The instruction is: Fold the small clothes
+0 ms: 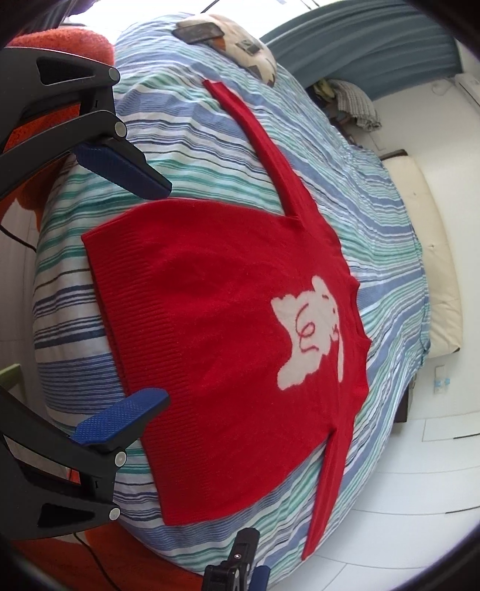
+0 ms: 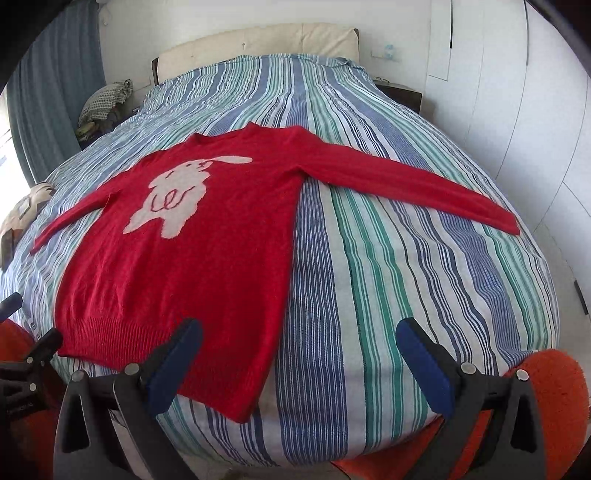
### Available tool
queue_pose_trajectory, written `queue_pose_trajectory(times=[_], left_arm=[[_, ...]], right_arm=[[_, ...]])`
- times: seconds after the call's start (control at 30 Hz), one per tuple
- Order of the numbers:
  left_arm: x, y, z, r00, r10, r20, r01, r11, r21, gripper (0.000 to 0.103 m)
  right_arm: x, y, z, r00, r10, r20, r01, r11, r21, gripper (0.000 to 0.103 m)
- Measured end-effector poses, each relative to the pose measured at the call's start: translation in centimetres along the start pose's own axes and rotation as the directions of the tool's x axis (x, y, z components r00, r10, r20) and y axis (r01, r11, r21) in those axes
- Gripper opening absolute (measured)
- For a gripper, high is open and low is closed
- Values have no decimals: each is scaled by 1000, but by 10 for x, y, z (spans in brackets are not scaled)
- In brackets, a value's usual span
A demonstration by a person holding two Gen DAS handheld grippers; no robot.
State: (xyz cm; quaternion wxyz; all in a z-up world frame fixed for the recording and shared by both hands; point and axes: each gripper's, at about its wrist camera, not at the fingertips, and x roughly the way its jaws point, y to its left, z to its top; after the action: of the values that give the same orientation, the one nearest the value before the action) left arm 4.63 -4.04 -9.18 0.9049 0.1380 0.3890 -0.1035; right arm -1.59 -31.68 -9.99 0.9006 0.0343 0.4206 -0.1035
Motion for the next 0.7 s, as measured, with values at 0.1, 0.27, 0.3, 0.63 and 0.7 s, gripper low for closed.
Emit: queue_pose_trajectory(times=[0.1,0.27,0.3,0.63,0.7], left_arm=[[1,7,-1,1000,-8,-12,8,999,-37,102],[2,11,-2,1000,-16,-17,15,998,-62,102],[1,11,-1,1000,-16,-14,15,998,-62,102],[1,6,-2,1000,-11,-6,10,999,-35,102],[2,5,-2,1000,-9,-13,9,999,-32,102]], right_arm=[[0,2,0,1000,-1,-1,1,1000,-6,102],[0,5,0,1000,-1,-3,1,1000,-18,102],[0,6,0,1000,-1,-5,1,1000,-20,102],[2,8,-1,1000,0,-12,-1,1000,-26,102],[3,7,-1,1000,1,-15,-1,1000,-21,102]])
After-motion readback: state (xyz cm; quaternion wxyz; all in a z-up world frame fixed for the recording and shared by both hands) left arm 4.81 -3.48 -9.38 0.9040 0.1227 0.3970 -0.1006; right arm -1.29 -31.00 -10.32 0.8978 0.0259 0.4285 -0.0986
